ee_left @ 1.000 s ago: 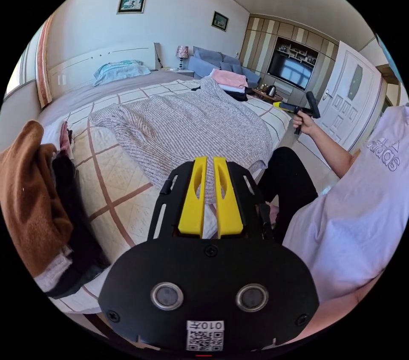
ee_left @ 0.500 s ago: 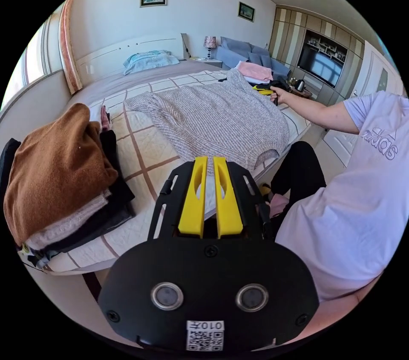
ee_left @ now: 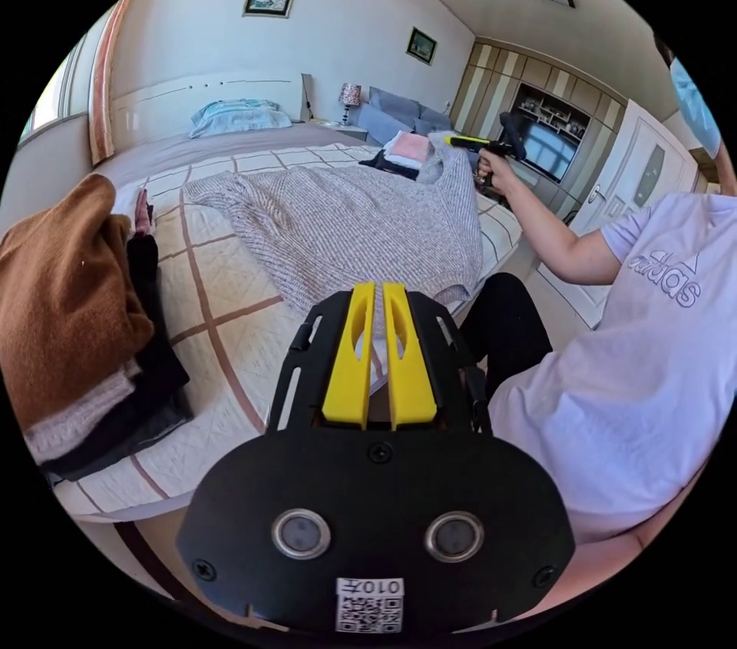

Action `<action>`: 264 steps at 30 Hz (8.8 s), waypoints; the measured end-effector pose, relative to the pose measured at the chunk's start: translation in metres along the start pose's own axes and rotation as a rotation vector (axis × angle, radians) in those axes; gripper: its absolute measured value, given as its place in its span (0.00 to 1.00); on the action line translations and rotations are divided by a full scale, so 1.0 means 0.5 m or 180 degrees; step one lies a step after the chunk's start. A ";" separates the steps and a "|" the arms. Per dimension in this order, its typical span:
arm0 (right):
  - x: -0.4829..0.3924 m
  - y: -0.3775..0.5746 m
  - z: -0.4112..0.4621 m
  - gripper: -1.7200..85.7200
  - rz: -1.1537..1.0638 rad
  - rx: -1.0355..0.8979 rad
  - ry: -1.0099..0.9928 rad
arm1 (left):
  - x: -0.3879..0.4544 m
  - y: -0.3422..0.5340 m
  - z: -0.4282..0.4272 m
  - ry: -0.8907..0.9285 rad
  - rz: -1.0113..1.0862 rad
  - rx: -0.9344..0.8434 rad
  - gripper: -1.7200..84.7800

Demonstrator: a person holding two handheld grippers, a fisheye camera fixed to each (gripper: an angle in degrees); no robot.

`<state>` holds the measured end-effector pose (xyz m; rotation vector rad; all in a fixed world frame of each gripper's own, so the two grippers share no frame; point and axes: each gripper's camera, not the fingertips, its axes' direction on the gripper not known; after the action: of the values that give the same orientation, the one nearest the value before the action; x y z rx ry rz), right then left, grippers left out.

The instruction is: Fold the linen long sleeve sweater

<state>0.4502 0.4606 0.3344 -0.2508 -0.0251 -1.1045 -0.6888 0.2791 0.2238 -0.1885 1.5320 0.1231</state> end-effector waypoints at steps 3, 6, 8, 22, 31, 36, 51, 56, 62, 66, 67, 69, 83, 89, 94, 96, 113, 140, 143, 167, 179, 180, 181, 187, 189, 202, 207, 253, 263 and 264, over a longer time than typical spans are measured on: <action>-0.193 -0.035 0.035 0.13 -0.0978 -0.0417 -0.0668 | 0.000 -0.001 -0.007 0.0121 -0.0028 0.0180 0.02; -0.335 0.008 0.073 0.15 -0.1225 -0.0773 -0.0915 | 0.010 0.006 -0.013 0.0148 0.0005 0.0172 0.02; -0.369 0.050 0.067 0.15 -0.1129 -0.0709 -0.1059 | 0.015 0.016 -0.021 0.0099 0.0037 0.0082 0.02; 0.023 0.296 0.054 0.15 0.2340 -0.0414 -0.1412 | -0.011 0.037 -0.041 0.0369 -0.0152 0.0345 0.02; 0.021 0.202 0.020 0.06 0.1951 -0.0588 -0.0501 | 0.024 0.040 -0.045 0.0136 0.0108 0.0067 0.02; 0.037 0.090 -0.051 0.07 0.1645 -0.0350 -0.0768 | -0.023 0.083 -0.038 0.0357 -0.0242 0.0270 0.02; -0.040 -0.249 -0.120 0.11 0.0661 0.0844 -0.1331 | -0.053 0.083 -0.072 0.0232 -0.0472 0.0534 0.02; 0.066 -0.007 0.015 0.11 0.1493 -0.0060 -0.1107 | -0.084 0.102 -0.032 0.0361 -0.0671 0.0427 0.02; 0.008 0.225 0.085 0.14 0.1762 -0.0707 -0.0836 | -0.078 -0.003 0.063 0.0558 -0.0383 0.0212 0.02; -0.095 0.272 0.150 0.15 0.1725 -0.0966 -0.0725 | -0.048 -0.124 0.133 0.0574 -0.0089 0.0180 0.03; -0.113 0.273 0.167 0.14 0.1693 -0.1041 -0.0671 | -0.044 -0.139 0.141 0.0604 -0.0075 0.0211 0.03; -0.124 0.270 0.163 0.11 0.1716 -0.0979 -0.0547 | -0.031 -0.191 0.175 0.0785 -0.0027 0.0266 0.03; -0.069 0.424 0.075 0.10 0.2239 0.0048 -0.0993 | -0.055 -0.298 0.303 0.0035 -0.0039 -0.0029 0.12; -0.187 0.397 0.121 0.17 0.1277 -0.0117 -0.0919 | -0.198 -0.513 0.450 -0.0342 -0.0243 -0.0186 0.18; -0.210 0.422 0.129 0.17 0.1364 -0.0059 -0.0779 | -0.329 -0.629 0.620 -0.0374 -0.0791 -0.0749 0.19; -0.215 0.432 0.129 0.17 0.1355 -0.0096 -0.0685 | -0.337 -0.644 0.706 -0.0289 -0.0691 -0.1207 0.18; -0.264 0.402 0.203 0.14 0.0746 -0.0403 0.0147 | -0.302 -0.677 0.493 0.0670 -0.0459 -0.0241 0.03; -0.112 0.568 0.176 0.05 0.2275 -0.0761 -0.0205 | -0.294 -0.387 0.448 0.1399 -0.0612 -0.1175 0.07; -0.115 0.566 0.179 0.06 0.2284 -0.0770 -0.0195 | -0.308 -0.398 0.417 0.1107 -0.0727 -0.0995 0.11; -0.066 0.492 0.116 0.08 0.2178 -0.0238 -0.0076 | -0.342 -0.564 0.439 0.0227 -0.0793 -0.0606 0.07; -0.020 0.319 0.333 0.09 0.1749 -0.1224 -0.0863 | -0.364 -0.514 0.462 0.0233 -0.0929 -0.0810 0.04; -0.020 0.323 0.307 0.08 0.1858 -0.1141 -0.0637 | -0.362 -0.513 0.451 0.0170 -0.0919 -0.0726 0.04; -0.022 0.332 0.283 0.08 0.1990 -0.1038 -0.0430 | -0.360 -0.513 0.447 0.0156 -0.0912 -0.0693 0.04; -0.077 0.345 0.295 0.09 0.1843 -0.1051 -0.0321 | -0.353 -0.485 0.528 -0.0149 -0.0835 -0.1054 0.06; -0.084 0.346 0.254 0.10 0.1962 -0.0872 -0.0269 | -0.354 -0.475 0.512 -0.0087 -0.0966 -0.0941 0.07; -0.273 0.394 0.210 0.08 0.1947 -0.0653 -0.0472 | -0.393 -0.505 0.312 -0.1122 -0.0843 -0.0450 0.16; -0.341 0.383 0.120 0.06 0.1796 -0.0381 0.0052 | -0.514 -0.588 0.411 -0.1094 -0.1078 -0.0789 0.18; -0.415 0.343 0.051 0.09 0.1188 -0.0021 -0.1025 | 0.342 -0.193 0.482 0.0311 0.1909 -0.1164 0.12; -0.471 0.314 0.202 0.16 0.1277 -0.0565 -0.2019 | 0.100 -0.075 0.393 -0.1026 0.0570 -0.0588 0.13; -0.479 0.299 0.211 0.16 0.1248 -0.0621 -0.1990 | 0.077 -0.070 0.394 -0.1319 0.0540 -0.0630 0.14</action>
<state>0.4853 0.7571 0.3744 -0.7374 -0.4100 -0.6049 -0.4877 0.2825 0.1924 -0.1768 1.1194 0.4238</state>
